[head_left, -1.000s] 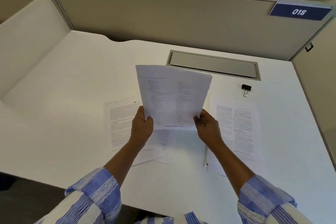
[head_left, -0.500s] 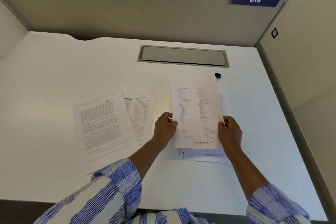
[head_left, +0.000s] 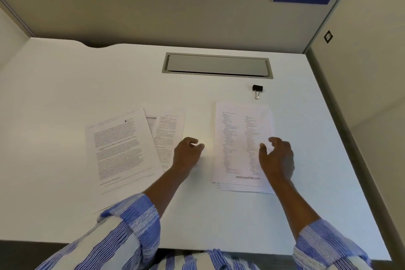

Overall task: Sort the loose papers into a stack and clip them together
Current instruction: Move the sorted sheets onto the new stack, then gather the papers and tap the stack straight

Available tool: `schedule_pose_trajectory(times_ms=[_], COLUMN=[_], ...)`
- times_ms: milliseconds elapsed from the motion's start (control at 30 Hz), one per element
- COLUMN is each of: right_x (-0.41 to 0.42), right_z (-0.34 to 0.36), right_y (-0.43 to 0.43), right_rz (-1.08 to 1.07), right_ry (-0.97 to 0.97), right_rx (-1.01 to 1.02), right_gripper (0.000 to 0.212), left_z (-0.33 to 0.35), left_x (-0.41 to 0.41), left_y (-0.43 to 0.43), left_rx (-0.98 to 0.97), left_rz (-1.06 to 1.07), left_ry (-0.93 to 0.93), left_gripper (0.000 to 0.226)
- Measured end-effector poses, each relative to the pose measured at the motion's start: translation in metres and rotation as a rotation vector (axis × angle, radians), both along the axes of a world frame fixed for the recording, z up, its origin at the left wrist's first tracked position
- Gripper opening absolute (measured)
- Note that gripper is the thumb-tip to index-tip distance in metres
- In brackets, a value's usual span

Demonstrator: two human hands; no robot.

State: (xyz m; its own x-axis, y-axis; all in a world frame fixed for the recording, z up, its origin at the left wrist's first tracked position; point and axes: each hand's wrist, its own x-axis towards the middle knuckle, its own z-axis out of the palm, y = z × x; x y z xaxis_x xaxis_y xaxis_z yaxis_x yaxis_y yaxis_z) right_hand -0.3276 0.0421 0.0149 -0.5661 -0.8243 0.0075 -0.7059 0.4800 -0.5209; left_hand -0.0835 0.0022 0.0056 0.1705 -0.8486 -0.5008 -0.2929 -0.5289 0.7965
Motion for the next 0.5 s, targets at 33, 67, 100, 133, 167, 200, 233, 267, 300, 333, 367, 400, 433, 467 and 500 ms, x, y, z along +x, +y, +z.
schedule_pose_trajectory(times_ms=[33, 67, 100, 133, 167, 200, 233, 267, 300, 333, 367, 400, 433, 467, 500], right_x=[0.008, 0.020, 0.035, 0.051, 0.069, 0.089, 0.106, 0.124, 0.145, 0.160, 0.175, 0.190, 0.202, 0.211, 0.220], right_z=[0.002, 0.003, 0.005, 0.007, 0.009, 0.009, 0.009, 0.009, 0.007, 0.006, 0.006, 0.005, 0.004, 0.004, 0.003], right_y=[-0.004, -0.010, -0.016, -0.021, -0.026, -0.031, -0.034, -0.037, -0.040, -0.043, -0.045, -0.046, -0.048, -0.048, -0.049], right_rz=[0.043, 0.092, 0.140, 0.183, 0.227, 0.274, 0.307, 0.337, 0.368, 0.378, 0.378, 0.372, 0.355, 0.334, 0.314], right_ry=[-0.021, -0.060, -0.107, -0.160, -0.216, -0.272, -0.329, -0.383, -0.426, -0.455, -0.471, -0.482, -0.495, -0.509, -0.524], right_rx=[-0.016, -0.026, -0.028, -0.014, 0.007, 0.041, 0.086, 0.135, 0.188, 0.235, 0.275, 0.302, 0.320, 0.330, 0.340], right_gripper=[0.032, 0.030, 0.028, 0.027, 0.027, 0.028, 0.030, 0.033, 0.038, 0.043, 0.049, 0.055, 0.060, 0.064, 0.067], left_z=[-0.001, -0.001, -0.002, -0.002, -0.002, -0.002, -0.003, -0.004, -0.004, -0.007, -0.007, -0.007, -0.008, -0.007, -0.007], left_x=[0.014, 0.029, 0.047, 0.064, 0.082, 0.102, 0.119, 0.136, 0.156, 0.169, 0.181, 0.193, 0.202, 0.208, 0.212], left_y=[0.000, 0.000, 0.001, 0.002, 0.004, 0.007, 0.010, 0.014, 0.020, 0.023, 0.027, 0.031, 0.034, 0.036, 0.037], left_rx=[-0.011, -0.022, -0.032, -0.046, -0.057, -0.069, -0.073, -0.060, -0.027, 0.024, 0.095, 0.177, 0.245, 0.292, 0.320], left_rz=[0.035, 0.077, 0.119, 0.152, 0.189, 0.236, 0.284, 0.339, 0.395, 0.426, 0.451, 0.479, 0.502, 0.516, 0.514], left_ry=[-0.015, -0.040, -0.083, -0.146, -0.219, -0.292, -0.358, -0.424, -0.501, -0.588, -0.673, -0.726, -0.744, -0.739, -0.728], left_gripper=[0.028, 0.029, 0.029, 0.030, 0.030, 0.029, 0.030, 0.032, 0.037, 0.045, 0.055, 0.066, 0.076, 0.085, 0.091])
